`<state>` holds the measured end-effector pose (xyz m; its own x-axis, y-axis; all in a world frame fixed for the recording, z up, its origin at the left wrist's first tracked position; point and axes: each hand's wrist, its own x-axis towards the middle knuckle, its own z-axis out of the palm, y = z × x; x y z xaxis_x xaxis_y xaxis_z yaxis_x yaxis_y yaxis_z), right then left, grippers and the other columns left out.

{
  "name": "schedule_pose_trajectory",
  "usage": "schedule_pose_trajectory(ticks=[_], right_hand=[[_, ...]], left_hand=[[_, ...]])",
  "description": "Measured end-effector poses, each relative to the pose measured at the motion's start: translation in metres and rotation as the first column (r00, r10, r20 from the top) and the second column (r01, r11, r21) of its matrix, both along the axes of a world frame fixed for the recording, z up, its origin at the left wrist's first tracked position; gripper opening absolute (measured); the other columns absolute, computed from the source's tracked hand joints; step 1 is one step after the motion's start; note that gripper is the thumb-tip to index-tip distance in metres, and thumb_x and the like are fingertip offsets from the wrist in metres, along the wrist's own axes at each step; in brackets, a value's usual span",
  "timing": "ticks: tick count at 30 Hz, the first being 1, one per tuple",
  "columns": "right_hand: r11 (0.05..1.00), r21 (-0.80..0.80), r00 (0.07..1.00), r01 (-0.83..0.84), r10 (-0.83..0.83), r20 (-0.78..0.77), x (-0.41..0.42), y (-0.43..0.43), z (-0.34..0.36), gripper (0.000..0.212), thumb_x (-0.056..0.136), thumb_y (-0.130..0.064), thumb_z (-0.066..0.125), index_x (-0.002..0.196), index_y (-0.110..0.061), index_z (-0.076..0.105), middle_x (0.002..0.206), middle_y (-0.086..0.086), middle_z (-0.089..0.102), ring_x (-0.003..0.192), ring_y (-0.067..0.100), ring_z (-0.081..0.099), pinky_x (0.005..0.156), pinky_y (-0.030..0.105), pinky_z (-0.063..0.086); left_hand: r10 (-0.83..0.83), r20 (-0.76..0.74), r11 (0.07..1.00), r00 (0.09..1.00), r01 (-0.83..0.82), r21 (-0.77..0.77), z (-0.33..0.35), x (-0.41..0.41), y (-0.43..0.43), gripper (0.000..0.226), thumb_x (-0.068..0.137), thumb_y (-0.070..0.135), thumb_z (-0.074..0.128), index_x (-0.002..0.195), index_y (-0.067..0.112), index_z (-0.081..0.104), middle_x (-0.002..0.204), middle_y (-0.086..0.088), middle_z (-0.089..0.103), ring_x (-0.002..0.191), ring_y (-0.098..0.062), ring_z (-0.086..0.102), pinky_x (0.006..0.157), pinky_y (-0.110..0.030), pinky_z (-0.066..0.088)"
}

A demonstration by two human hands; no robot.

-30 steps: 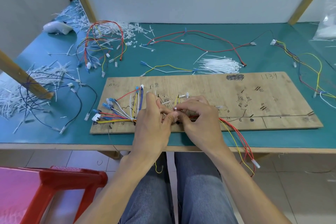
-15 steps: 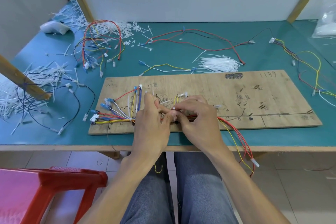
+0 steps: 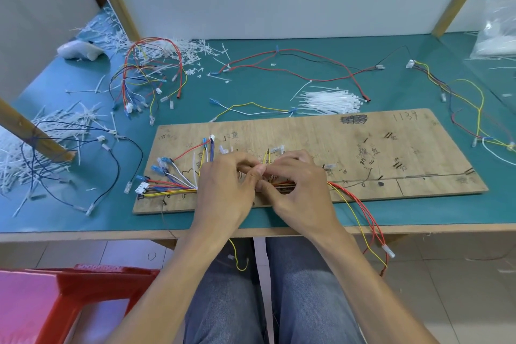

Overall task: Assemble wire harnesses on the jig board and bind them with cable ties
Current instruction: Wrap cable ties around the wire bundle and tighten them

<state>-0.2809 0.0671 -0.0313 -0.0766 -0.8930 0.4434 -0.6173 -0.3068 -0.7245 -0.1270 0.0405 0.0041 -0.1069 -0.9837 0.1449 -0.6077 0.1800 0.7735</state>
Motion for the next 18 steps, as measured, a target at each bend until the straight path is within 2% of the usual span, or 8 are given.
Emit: schedule_pose_trajectory(ticks=[3, 7, 8, 9, 11, 14, 18], right_hand=[[1.0, 0.017, 1.0, -0.004, 0.004, 0.009, -0.001, 0.0, 0.0, 0.012, 0.083, -0.019, 0.087, 0.093, -0.024, 0.086, 0.085, -0.012, 0.075, 0.102, 0.021, 0.06, 0.088, 0.035, 0.05], [1.0, 0.022, 1.0, 0.002, -0.002, -0.002, -0.001, 0.0, 0.0, 0.012, 0.082, -0.02, 0.087, 0.092, -0.027, 0.086, 0.084, -0.015, 0.075, 0.102, 0.018, 0.06, 0.087, 0.031, 0.049], [1.0, 0.02, 1.0, 0.001, -0.001, -0.008, 0.0, 0.0, 0.0, 0.012, 0.083, -0.021, 0.087, 0.092, -0.028, 0.086, 0.084, -0.016, 0.075, 0.102, 0.018, 0.06, 0.087, 0.03, 0.049], [1.0, 0.019, 1.0, -0.002, 0.003, -0.014, 0.0, 0.0, 0.0, 0.012, 0.083, -0.022, 0.086, 0.092, -0.029, 0.086, 0.083, -0.017, 0.074, 0.102, 0.017, 0.06, 0.087, 0.029, 0.049], [1.0, 0.02, 1.0, -0.009, 0.01, -0.025, 0.0, 0.0, 0.0, 0.009, 0.085, -0.024, 0.085, 0.091, -0.031, 0.086, 0.083, -0.018, 0.075, 0.103, 0.016, 0.059, 0.088, 0.029, 0.048], [1.0, 0.024, 1.0, -0.011, 0.011, -0.022, 0.0, 0.001, 0.001, 0.007, 0.088, -0.027, 0.082, 0.091, -0.032, 0.086, 0.082, -0.017, 0.073, 0.104, 0.015, 0.058, 0.087, 0.03, 0.049], [1.0, 0.017, 0.999, -0.016, 0.017, -0.035, 0.0, 0.002, 0.003, 0.007, 0.09, -0.028, 0.08, 0.091, -0.033, 0.085, 0.083, -0.02, 0.073, 0.104, 0.014, 0.057, 0.086, 0.026, 0.047]], left_hand=[[-0.048, 0.081, 0.999, 0.996, 0.049, -0.011, 0.006, 0.001, -0.002, 0.008, 0.092, 0.023, 0.078, 0.088, 0.028, 0.083, 0.056, 0.032, 0.058, 0.056, 0.013, 0.05, 0.054, -0.005, 0.034], [-0.08, 0.158, 0.997, 0.984, 0.077, 0.027, 0.015, 0.003, -0.009, 0.007, 0.09, 0.027, 0.08, 0.086, 0.033, 0.081, 0.068, 0.02, 0.071, 0.057, 0.013, 0.053, 0.056, -0.006, 0.038], [-0.08, 0.185, 0.997, 0.979, 0.076, 0.032, 0.017, 0.004, -0.01, 0.006, 0.09, 0.031, 0.08, 0.085, 0.034, 0.08, 0.068, 0.019, 0.071, 0.06, 0.01, 0.057, 0.06, -0.008, 0.043], [-0.075, 0.227, 0.997, 0.971, 0.069, 0.033, 0.018, 0.005, -0.011, 0.006, 0.09, 0.035, 0.079, 0.084, 0.035, 0.079, 0.068, 0.019, 0.071, 0.064, 0.006, 0.061, 0.068, -0.019, 0.053], [-0.069, 0.328, 0.998, 0.942, 0.062, 0.031, 0.022, 0.006, -0.013, 0.009, 0.091, 0.041, 0.077, 0.083, 0.035, 0.078, 0.067, 0.018, 0.071, 0.073, -0.003, 0.066, 0.074, -0.034, 0.059], [-0.09, 0.423, 0.996, 0.902, 0.079, 0.044, 0.028, 0.003, -0.015, 0.014, 0.092, 0.044, 0.073, 0.082, 0.035, 0.073, 0.069, 0.017, 0.071, 0.081, -0.013, 0.069, 0.077, -0.04, 0.059], [-0.13, 0.485, 0.991, 0.865, 0.107, 0.076, 0.034, 0.002, -0.02, 0.014, 0.094, 0.047, 0.069, 0.082, 0.041, 0.066, 0.086, 0.017, 0.072, 0.091, -0.018, 0.066, 0.08, -0.041, 0.056]])
